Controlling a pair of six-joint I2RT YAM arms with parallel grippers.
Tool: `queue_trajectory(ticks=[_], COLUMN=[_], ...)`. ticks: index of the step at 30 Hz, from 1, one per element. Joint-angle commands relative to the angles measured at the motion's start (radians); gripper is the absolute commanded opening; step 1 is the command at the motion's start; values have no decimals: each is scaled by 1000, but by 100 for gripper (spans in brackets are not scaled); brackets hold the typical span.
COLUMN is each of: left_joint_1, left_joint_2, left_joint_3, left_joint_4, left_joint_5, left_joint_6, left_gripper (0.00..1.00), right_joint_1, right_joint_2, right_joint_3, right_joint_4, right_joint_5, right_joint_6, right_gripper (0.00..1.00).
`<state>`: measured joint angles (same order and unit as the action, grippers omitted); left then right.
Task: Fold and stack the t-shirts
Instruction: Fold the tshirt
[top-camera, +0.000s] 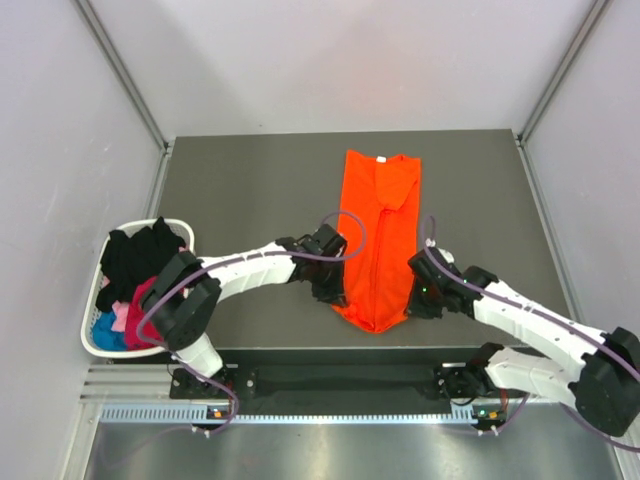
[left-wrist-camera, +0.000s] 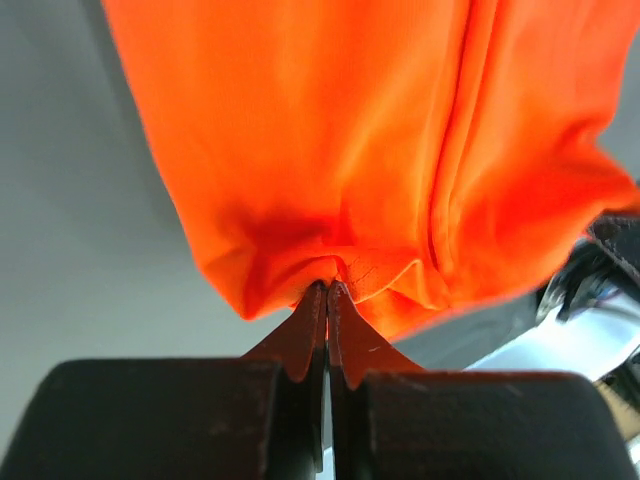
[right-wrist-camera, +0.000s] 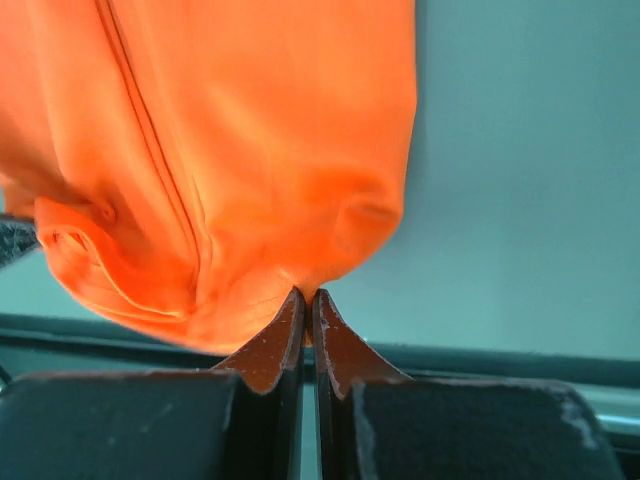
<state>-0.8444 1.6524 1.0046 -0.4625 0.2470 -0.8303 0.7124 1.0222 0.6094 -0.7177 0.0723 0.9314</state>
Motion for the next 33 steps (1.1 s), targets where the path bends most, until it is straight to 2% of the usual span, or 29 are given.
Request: queue_trajectory(ticks=[1,5,14,25,33], left_joint_1=[62,125,212,289,346], left_joint_2=[49,93,245,427,489], left_joint_3=[77,182,422,701,773], left_joint_4=[-53,-83,-87,-116,-77], left_joint_5=[-11,1,75,34,40], left_joint_6=[34,63,129,177,172], left_gripper=[0,0,0,0,0], right_joint_1=[-78,-152,-278,-386,-432], right_joint_2=[45,156,372,570,676], right_joint_3=[90,182,394,541,644], right_joint_4=[50,73,103,164,181], right_joint_5=[43,35,24,6,4], right_joint_6=[-138,-270,-437,-508,-542], right_gripper=[0,0,0,0,0])
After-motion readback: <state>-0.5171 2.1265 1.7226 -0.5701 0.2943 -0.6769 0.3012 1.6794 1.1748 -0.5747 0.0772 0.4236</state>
